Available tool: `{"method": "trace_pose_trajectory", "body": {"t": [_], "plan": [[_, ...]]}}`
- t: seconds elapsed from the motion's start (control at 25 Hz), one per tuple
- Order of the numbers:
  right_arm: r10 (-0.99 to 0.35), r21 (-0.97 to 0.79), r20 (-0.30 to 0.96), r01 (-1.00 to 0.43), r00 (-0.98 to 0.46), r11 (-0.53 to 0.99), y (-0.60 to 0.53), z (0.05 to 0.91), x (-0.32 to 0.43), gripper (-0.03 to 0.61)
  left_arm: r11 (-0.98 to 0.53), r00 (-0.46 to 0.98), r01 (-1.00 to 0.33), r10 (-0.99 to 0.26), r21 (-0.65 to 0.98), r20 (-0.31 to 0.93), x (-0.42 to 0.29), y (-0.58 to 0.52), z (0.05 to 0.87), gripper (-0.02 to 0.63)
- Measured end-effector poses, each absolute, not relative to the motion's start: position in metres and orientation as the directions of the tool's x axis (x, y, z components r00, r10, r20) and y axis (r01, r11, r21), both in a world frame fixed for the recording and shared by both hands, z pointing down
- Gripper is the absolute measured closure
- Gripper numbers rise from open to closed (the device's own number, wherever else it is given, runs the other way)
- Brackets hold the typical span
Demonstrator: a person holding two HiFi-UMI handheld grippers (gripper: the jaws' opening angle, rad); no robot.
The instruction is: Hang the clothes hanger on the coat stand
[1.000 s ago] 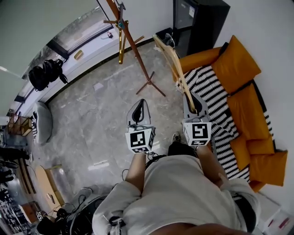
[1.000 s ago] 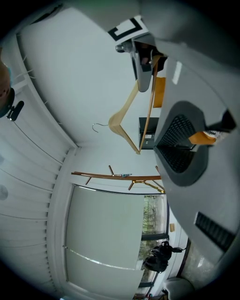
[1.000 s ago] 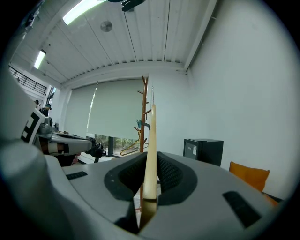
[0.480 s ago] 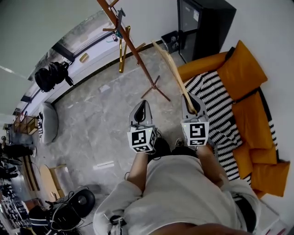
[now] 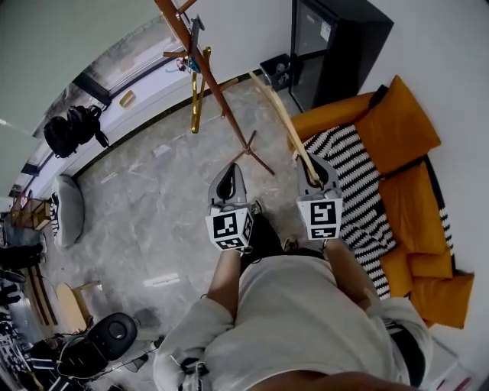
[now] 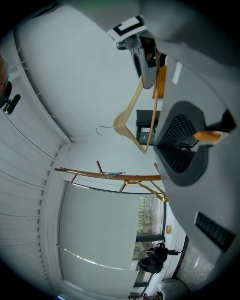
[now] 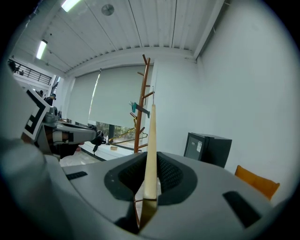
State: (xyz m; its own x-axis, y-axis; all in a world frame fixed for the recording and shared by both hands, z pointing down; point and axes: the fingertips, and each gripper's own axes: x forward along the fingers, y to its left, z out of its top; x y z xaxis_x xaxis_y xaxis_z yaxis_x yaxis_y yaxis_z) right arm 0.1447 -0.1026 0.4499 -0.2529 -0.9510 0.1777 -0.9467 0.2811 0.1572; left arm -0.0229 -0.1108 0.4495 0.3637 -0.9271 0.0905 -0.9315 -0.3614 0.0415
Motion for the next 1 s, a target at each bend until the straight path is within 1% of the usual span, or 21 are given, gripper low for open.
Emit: {"method": "trace_pose_trajectory", "body": {"t": [0.12, 0.32, 0.52, 1.0], "plan": [[-0.950, 0.171, 0.196, -0.946, -0.242, 0.276, -0.124, 0.454, 0.139, 0.532, -0.359, 0.363, -0.932, -0.927, 0.060, 0.092, -0.030, -0.132, 0.454, 0.604], [-0.943, 0.181, 0.248, -0.945, -0.223, 0.272, -0.162, 0.467, 0.131, 0.532, -0.368, 0.377, -0.926, -0.917, 0.088, 0.132, -0.040, -0.164, 0.470, 0.604], [-0.933, 0.177, 0.294, -0.947, -0.209, 0.268, -0.190, 0.486, 0.129, 0.532, -0.384, 0.398, -0.917, -0.904, 0.111, 0.156, -0.037, -0.189, 0.487, 0.604], [-0.897, 0.168, 0.394, -0.944, -0.200, 0.284, -0.234, 0.530, 0.113, 0.532, -0.377, 0.401, -0.915, -0.889, 0.144, 0.221, -0.047, -0.229, 0.523, 0.604]]}}
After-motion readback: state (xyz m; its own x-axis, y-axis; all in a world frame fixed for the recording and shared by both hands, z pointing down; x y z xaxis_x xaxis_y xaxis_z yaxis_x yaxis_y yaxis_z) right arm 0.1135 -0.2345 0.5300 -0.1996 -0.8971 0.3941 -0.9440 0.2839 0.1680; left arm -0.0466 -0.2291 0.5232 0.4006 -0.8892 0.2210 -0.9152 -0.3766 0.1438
